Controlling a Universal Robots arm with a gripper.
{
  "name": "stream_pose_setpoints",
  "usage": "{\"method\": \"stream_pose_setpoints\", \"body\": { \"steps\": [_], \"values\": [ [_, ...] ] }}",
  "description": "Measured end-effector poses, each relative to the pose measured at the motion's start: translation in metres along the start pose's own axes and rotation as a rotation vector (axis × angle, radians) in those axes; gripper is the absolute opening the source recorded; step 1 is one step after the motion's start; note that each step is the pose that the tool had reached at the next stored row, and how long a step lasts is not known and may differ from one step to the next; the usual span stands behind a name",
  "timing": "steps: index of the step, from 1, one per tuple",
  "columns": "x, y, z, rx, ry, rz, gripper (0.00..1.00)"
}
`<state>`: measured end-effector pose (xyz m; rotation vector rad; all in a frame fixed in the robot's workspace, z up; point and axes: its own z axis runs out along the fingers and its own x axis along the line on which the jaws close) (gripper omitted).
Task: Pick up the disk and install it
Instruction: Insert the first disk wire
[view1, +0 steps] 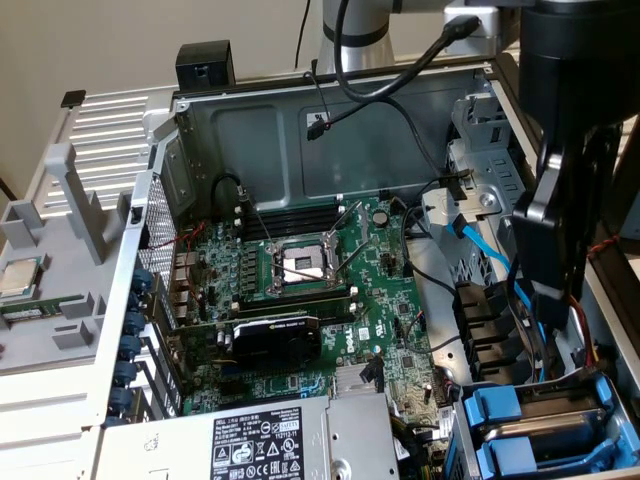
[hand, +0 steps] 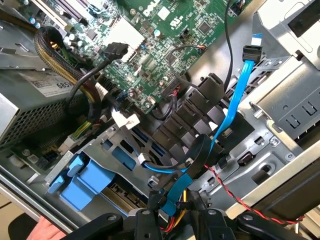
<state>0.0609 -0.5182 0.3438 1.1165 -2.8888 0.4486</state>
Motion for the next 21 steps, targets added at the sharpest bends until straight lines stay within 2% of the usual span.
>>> {"method": "stream_pose_setpoints", "body": {
  "steps": [6,21],
  "values": [
    [0.0001,0.0005,0.0008,0.0057,-0.0061,0.003,0.35],
    [0.0002,0.0029,0.001,0.0127,-0.014,0.006,0.35]
  ]
}}
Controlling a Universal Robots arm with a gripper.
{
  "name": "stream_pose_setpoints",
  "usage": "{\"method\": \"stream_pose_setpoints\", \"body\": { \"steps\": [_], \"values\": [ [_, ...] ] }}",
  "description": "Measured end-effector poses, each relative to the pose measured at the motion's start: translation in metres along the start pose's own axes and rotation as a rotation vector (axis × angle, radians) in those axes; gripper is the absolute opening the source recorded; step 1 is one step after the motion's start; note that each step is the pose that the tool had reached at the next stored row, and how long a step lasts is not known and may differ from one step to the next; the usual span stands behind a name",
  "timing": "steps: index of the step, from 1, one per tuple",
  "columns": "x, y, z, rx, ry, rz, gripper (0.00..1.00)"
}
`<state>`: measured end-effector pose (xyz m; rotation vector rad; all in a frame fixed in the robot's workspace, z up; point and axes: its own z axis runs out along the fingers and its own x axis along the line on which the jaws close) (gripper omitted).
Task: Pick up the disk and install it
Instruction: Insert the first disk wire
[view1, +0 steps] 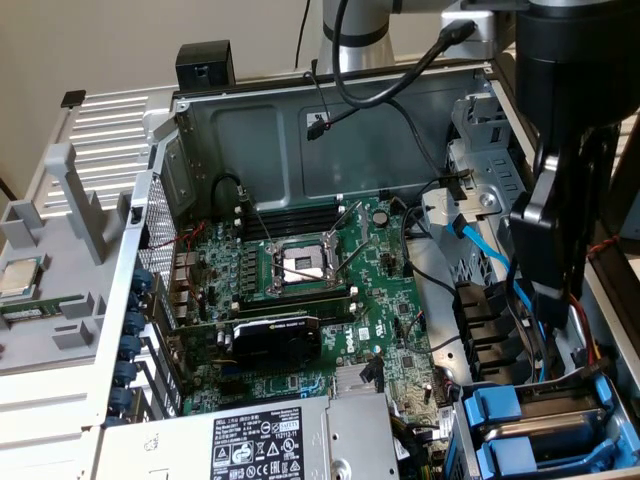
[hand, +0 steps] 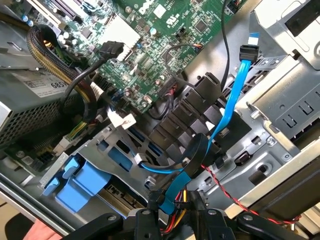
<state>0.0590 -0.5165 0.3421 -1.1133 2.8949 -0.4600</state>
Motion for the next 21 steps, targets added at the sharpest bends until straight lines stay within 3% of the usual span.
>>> {"method": "stream_pose_setpoints", "body": {
  "steps": [8,18,20,21],
  "values": [
    [0.0,0.0001,0.0,0.0011,-0.0012,0.001,0.35],
    [0.002,0.0019,-0.0002,0.0084,-0.009,0.004,0.35],
    [0.0025,0.0025,-0.0002,0.0094,-0.01,0.004,0.37],
    [0.0027,0.0028,-0.0002,0.0099,-0.0104,0.004,0.44]
  ]
}}
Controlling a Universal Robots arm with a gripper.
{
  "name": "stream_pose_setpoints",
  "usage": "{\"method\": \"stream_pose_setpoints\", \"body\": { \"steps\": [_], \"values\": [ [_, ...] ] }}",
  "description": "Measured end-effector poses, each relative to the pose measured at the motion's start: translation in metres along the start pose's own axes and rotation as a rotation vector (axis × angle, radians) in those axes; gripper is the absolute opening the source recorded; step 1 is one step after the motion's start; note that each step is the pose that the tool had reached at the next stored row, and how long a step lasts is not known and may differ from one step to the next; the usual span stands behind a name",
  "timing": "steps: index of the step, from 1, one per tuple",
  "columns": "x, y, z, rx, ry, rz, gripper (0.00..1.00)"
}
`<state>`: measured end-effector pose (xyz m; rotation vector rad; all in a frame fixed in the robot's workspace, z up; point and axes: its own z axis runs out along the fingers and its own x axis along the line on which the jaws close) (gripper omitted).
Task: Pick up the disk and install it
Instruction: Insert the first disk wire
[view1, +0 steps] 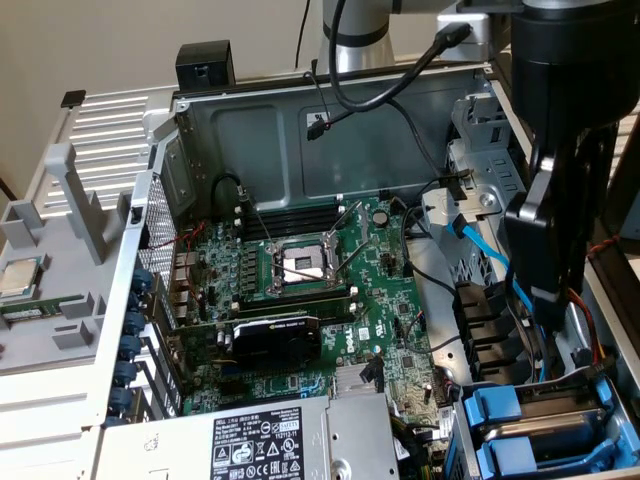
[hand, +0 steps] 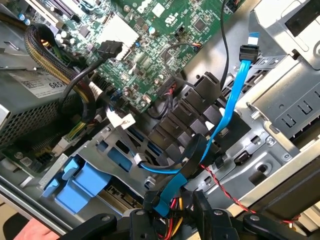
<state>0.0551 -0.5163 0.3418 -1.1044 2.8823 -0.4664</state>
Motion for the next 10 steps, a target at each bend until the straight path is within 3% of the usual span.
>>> {"method": "stream_pose_setpoints", "body": {
  "steps": [10],
  "values": [
    [0.0002,0.0042,-0.0008,0.0054,-0.0053,0.002,0.44]
  ]
}}
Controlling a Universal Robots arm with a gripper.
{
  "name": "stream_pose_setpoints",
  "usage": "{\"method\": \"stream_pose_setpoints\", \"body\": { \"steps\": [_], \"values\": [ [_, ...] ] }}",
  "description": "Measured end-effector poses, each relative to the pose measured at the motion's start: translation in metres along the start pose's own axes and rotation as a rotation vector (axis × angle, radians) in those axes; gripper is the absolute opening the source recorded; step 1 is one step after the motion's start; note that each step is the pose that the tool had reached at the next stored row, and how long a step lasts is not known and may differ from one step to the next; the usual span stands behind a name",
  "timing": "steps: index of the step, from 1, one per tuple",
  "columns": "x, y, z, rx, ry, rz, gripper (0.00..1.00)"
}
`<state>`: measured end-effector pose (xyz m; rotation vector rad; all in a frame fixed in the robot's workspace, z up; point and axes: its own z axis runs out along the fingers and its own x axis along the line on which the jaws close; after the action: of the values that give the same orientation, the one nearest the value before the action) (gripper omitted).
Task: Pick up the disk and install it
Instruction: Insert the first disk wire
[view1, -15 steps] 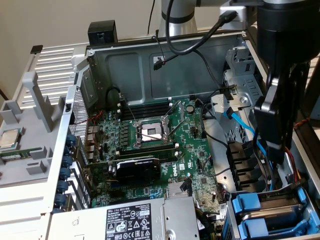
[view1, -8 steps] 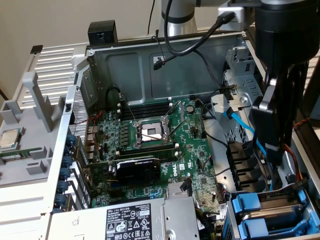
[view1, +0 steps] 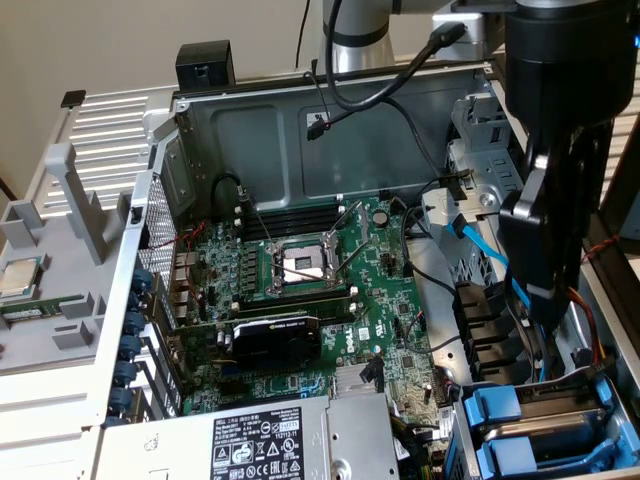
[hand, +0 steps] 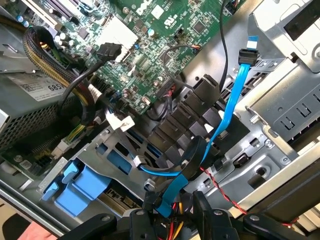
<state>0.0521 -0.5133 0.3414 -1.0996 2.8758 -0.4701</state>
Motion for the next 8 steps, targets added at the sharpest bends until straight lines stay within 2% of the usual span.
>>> {"method": "stream_pose_setpoints", "body": {
  "steps": [8],
  "values": [
    [0.0002,0.0013,-0.0003,0.0101,-0.0093,0.004,0.44]
  ]
}}
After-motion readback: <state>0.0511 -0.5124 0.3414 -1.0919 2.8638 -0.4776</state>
